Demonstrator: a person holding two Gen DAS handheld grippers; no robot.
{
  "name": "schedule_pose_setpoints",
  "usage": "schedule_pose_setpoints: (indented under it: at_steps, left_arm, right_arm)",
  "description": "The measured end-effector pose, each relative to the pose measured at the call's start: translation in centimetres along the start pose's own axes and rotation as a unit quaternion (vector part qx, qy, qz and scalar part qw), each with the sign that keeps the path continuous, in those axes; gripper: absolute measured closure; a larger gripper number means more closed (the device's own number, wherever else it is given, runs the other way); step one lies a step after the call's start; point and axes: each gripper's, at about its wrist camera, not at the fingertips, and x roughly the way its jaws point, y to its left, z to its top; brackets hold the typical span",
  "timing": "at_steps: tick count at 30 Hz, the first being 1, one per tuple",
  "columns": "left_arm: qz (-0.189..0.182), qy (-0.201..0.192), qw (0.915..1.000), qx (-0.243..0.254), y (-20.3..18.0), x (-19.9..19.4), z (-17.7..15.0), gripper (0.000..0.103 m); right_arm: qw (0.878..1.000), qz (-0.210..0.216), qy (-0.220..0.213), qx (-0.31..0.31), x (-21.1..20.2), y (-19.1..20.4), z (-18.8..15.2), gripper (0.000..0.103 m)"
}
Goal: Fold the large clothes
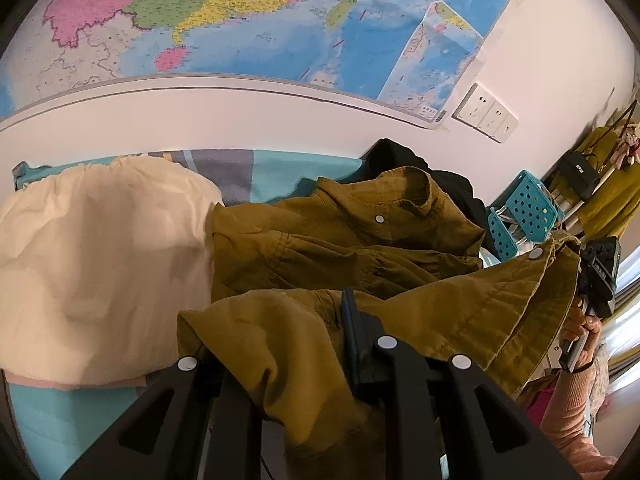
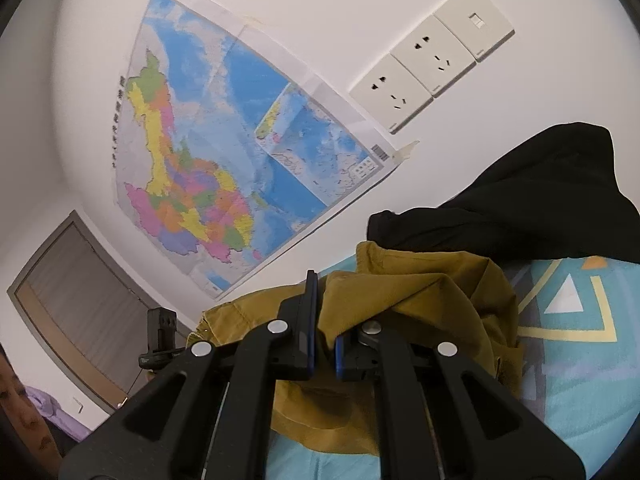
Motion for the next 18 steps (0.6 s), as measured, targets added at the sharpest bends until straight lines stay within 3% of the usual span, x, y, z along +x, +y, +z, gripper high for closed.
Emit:
schedule_pose_setpoints:
  at_steps: [18]
  left_arm:
    - [0.026, 0.031, 0.9987, -0.031, 1.6, 4.7, 3.0, 0.086]
  right_arm:
    - [0.999, -0.039, 0.028, 0.023, 4.1, -3.1, 2.2, 0.095]
